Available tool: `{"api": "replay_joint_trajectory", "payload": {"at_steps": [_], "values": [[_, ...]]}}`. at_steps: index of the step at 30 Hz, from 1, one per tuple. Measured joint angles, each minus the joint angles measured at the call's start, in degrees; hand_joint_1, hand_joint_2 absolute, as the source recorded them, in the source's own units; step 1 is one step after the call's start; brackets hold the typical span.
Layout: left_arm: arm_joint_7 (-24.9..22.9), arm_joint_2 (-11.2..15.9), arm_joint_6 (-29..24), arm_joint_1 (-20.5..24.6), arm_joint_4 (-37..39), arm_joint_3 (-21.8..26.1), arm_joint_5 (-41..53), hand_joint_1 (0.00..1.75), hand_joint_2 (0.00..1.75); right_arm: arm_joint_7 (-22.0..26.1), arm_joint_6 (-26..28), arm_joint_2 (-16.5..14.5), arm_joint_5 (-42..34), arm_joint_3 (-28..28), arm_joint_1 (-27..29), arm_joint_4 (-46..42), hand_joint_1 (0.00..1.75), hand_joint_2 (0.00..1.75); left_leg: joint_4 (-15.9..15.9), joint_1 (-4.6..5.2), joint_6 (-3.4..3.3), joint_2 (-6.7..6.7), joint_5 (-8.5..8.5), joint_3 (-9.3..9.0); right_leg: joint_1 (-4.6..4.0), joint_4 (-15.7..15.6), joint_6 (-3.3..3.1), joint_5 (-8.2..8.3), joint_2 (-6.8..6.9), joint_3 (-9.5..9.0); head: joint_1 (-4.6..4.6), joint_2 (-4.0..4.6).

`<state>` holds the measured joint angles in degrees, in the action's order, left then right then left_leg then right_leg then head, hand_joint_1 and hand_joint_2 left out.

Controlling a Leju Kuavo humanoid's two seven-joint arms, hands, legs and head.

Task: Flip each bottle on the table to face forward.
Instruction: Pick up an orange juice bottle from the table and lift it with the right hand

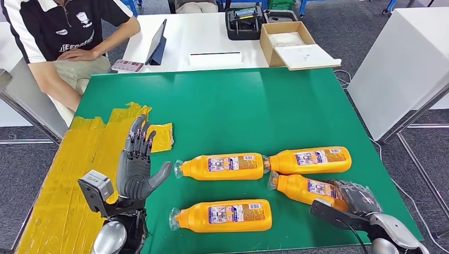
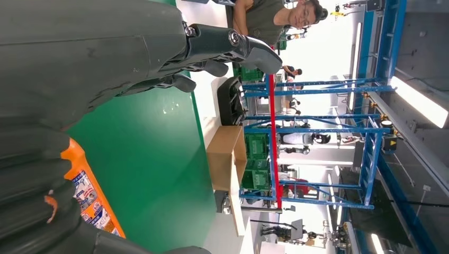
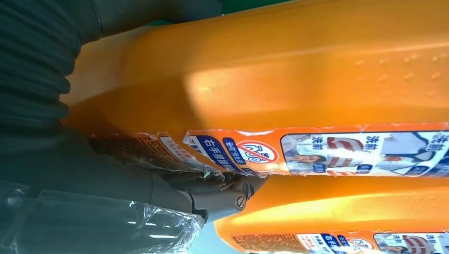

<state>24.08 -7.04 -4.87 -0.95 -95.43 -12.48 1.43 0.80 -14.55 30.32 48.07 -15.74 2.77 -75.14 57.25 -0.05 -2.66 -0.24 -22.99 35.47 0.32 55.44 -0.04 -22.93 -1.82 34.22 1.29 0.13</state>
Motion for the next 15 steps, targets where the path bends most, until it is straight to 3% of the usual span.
{"api": "replay_joint_trajectory", "payload": {"at_steps": [15], "values": [[0.32, 0.00, 0.05, -1.23, -0.02, 0.02, -0.16, 0.00, 1.75, 3.13, -0.11, 0.92, -6.04, 0.06, 3.85, -5.87, 1.75, 1.75, -0.01, 0.01, 0.02, -0.02, -0.21, 0.03, 0.02, 0.00, 0.12, -0.10, 0.04, -0.06, 0.00, 0.00]]}}
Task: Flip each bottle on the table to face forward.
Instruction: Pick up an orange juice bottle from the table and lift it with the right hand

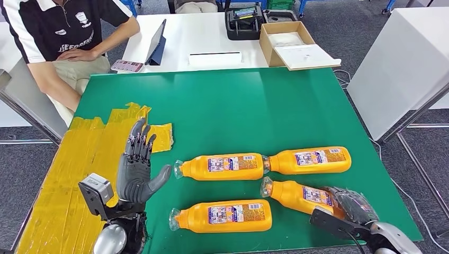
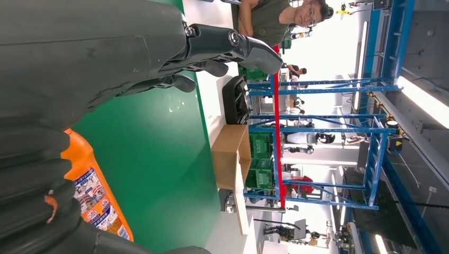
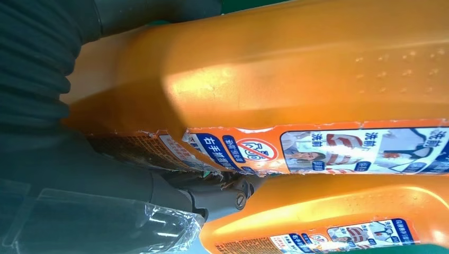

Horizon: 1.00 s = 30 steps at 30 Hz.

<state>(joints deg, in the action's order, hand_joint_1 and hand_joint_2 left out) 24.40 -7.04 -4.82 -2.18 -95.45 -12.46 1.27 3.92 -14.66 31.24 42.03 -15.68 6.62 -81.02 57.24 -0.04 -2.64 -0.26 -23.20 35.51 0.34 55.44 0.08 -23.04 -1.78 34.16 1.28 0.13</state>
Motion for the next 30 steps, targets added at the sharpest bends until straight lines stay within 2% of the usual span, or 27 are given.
{"api": "replay_joint_trajectory", "payload": {"at_steps": [10, 15, 21, 25, 27, 30], "values": [[0.03, -0.01, 0.02, -0.18, -0.01, 0.01, 0.00, 0.00, 1.75, 0.24, 0.16, -0.19, -0.13, 0.02, 0.48, -0.65, 1.75, 1.75, 0.00, 0.00, 0.00, 0.00, 0.00, 0.00, 0.00, 0.00, 0.00, 0.00, 0.00, 0.00, 0.01, 0.00], [0.22, -0.08, 0.07, -1.25, -0.47, 0.08, 0.83, 0.00, 1.75, 1.38, 3.97, -2.06, 1.10, 0.78, 1.05, -1.53, 1.75, 1.75, -0.01, 0.00, 0.00, 0.01, 0.00, 0.06, 0.00, 0.01, 0.00, 0.00, 0.00, 0.03, 0.00, 0.00], [-0.16, -1.37, -0.55, -3.50, -1.86, 1.17, 3.59, 0.00, 1.75, -1.08, 17.55, -11.03, 10.22, 3.85, 1.56, -5.68, 1.75, 1.75, -0.02, -0.03, 0.00, 0.00, 0.03, 0.16, -0.02, 0.02, -0.01, -0.01, 0.01, 0.17, 0.03, 0.00], [-0.66, -2.31, -1.02, -3.84, -2.09, 1.73, 5.23, 0.00, 1.75, -0.57, 30.84, -17.03, 13.69, 3.96, 1.66, -10.28, 1.75, 1.75, -0.03, -0.06, 0.16, -0.01, 0.15, 0.20, -0.05, 0.03, -0.03, -0.02, 0.02, 0.25, 0.03, 0.00], [-0.79, -2.53, -1.47, -4.16, -2.25, 1.91, 5.79, 0.00, 1.75, -1.05, 37.02, -19.25, 14.70, 3.24, 1.84, -12.31, 1.75, 1.75, -0.04, -0.07, 0.20, -0.01, 0.16, 0.22, -0.07, 0.04, -0.06, -0.04, 0.02, 0.27, 0.02, 0.00], [-0.81, -2.66, -2.30, -4.91, -2.73, 2.27, 6.18, 0.00, 1.75, -0.89, 43.00, -21.34, 14.67, 1.87, 2.28, -14.47, 1.75, 1.75, -0.04, -0.06, 0.24, 0.00, 0.12, 0.26, -0.09, 0.04, -0.08, -0.06, 0.02, 0.30, 0.02, 0.00]]}}
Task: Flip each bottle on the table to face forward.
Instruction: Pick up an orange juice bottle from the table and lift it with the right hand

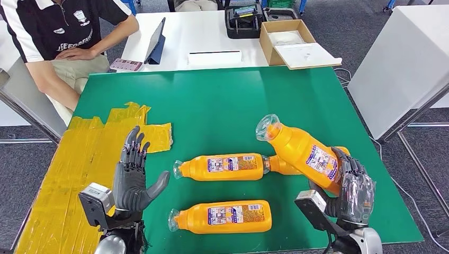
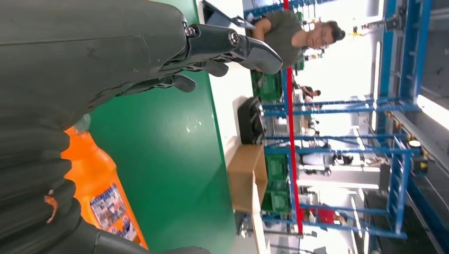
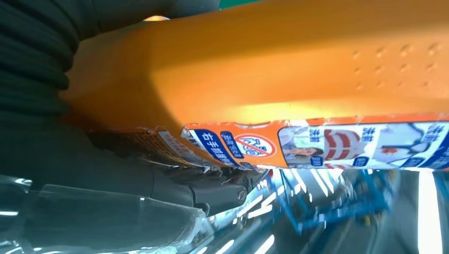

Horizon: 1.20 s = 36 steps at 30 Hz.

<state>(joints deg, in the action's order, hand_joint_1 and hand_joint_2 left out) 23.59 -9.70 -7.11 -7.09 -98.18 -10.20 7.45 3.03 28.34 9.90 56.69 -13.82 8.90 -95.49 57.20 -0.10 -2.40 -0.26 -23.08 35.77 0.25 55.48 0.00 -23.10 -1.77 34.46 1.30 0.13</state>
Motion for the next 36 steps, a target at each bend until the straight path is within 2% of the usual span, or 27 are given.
{"api": "replay_joint_trajectory", "payload": {"at_steps": [7, 10, 12, 16, 20, 27, 36], "values": [[0.40, 0.30, -2.64, -1.90, -0.29, 0.34, 0.40, 0.00, 1.75, 5.33, 8.53, -4.03, -2.63, -3.01, -0.10, -3.32, 1.75, 1.75, 0.00, 0.03, 0.00, -0.01, -0.01, 0.07, 0.06, 0.00, 0.01, -0.01, 0.00, 0.06, -0.01, 0.00], [0.28, 0.42, -3.32, -1.95, -0.28, -0.18, 0.42, 0.00, 1.75, 9.12, 9.09, -5.65, -6.04, -3.87, -0.63, -3.54, 1.75, 1.75, 0.00, 0.03, 0.01, -0.01, -0.01, 0.07, 0.06, 0.00, 0.01, -0.01, 0.00, 0.07, -0.01, 0.00], [0.12, 0.57, -3.51, -1.81, -0.24, -1.07, 0.43, 0.00, 1.75, 13.38, 9.04, -7.24, -10.46, -4.74, -1.54, -2.52, 1.75, 1.75, 0.00, 0.03, 0.02, 0.00, 0.00, 0.11, 0.06, 0.00, 0.00, 0.00, 0.00, 0.07, -0.01, 0.00], [-0.01, 1.01, -3.31, -0.17, 0.08, -3.83, 0.49, 0.00, 1.75, 23.50, 6.75, -11.32, -24.55, -7.56, -6.31, 5.03, 1.75, 1.75, -0.01, 0.01, 0.04, 0.01, 0.05, 0.10, 0.04, 0.00, -0.05, 0.05, -0.02, 0.09, -0.01, 0.00], [-0.70, 1.37, -3.08, 2.33, 0.72, -6.95, 0.49, 0.00, 1.75, 31.21, -1.29, -15.38, -35.57, -9.87, -12.18, 15.12, 1.75, 1.75, -0.01, -0.03, 0.18, 0.00, 0.27, 0.12, 0.00, 0.01, -0.15, 0.13, 0.01, 0.13, -0.01, 0.00], [-1.38, 1.57, -2.88, 5.57, 2.51, -10.58, 0.43, 0.00, 1.75, 33.70, -5.74, -19.36, -37.88, -12.89, -18.53, 27.69, 1.75, 1.75, 0.00, -0.04, 0.19, -0.01, 0.32, 0.18, -0.03, 0.03, -0.15, 0.14, 0.03, 0.20, -0.02, 0.00], [-2.39, 1.57, -2.35, 7.43, 3.50, -12.50, 0.40, 0.00, 1.75, 32.43, -7.44, -21.31, -37.03, -15.38, -21.32, 33.75, 1.75, 1.75, 0.01, -0.03, 0.19, -0.01, 0.31, 0.33, -0.01, 0.03, -0.15, 0.13, 0.04, 0.33, -0.04, 0.00]]}}
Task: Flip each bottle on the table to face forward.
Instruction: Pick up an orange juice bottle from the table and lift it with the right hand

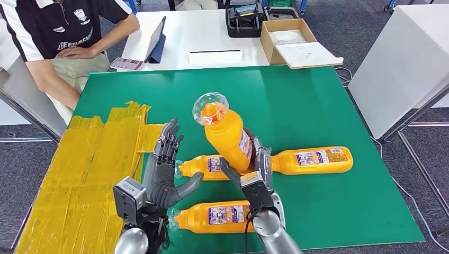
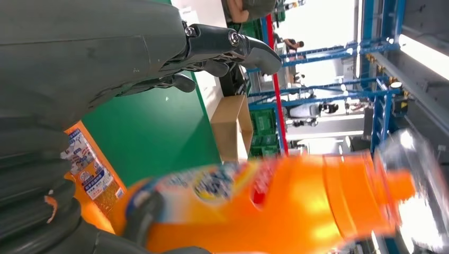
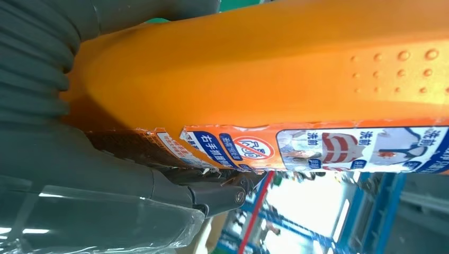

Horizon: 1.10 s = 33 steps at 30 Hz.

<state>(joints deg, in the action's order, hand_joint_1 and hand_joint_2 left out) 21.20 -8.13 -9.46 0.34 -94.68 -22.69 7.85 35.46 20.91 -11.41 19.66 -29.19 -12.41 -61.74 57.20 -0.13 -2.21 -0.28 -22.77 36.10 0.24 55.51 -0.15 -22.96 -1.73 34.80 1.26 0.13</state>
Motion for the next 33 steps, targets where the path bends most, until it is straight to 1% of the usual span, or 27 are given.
{"api": "replay_joint_trajectory", "payload": {"at_steps": [5, 14, 25, 33], "values": [[-0.56, -0.01, 0.10, 0.62, 0.57, -0.19, -0.33, 0.00, 1.75, -2.42, -0.50, -0.60, 3.89, -3.22, -0.44, 2.17, 1.75, 1.75, 0.00, -0.01, 0.00, 0.00, 0.00, 0.00, -0.01, 0.00, 0.00, 0.00, 0.00, 0.01, 0.01, 0.00], [-0.64, -0.26, 1.05, 1.37, 1.96, -0.34, -0.87, 0.00, 1.75, -3.29, 0.16, -0.74, 7.61, -6.93, -1.45, 5.64, 1.75, 1.75, 0.00, 0.00, 0.01, 0.00, 0.01, 0.00, -0.01, 0.00, 0.00, 0.00, 0.00, 0.03, 0.01, 0.00], [-0.66, -0.46, 1.07, 1.72, 2.88, -0.37, -0.95, 0.00, 1.75, -3.50, 0.66, -0.72, 8.17, -8.05, -1.97, 7.55, 1.75, 1.75, 0.01, 0.00, 0.00, 0.00, 0.00, 0.01, 0.01, 0.00, 0.00, 0.00, 0.00, 0.03, 0.01, 0.00], [-1.16, -0.49, 2.24, 2.64, 3.61, -0.30, -2.20, 0.00, 1.75, -6.31, 3.16, -0.59, 14.97, -10.13, -2.17, 8.78, 1.75, 1.75, 0.01, -0.01, 0.01, 0.00, 0.01, 0.01, 0.00, 0.00, 0.00, 0.00, 0.00, 0.05, 0.00, 0.00]]}}
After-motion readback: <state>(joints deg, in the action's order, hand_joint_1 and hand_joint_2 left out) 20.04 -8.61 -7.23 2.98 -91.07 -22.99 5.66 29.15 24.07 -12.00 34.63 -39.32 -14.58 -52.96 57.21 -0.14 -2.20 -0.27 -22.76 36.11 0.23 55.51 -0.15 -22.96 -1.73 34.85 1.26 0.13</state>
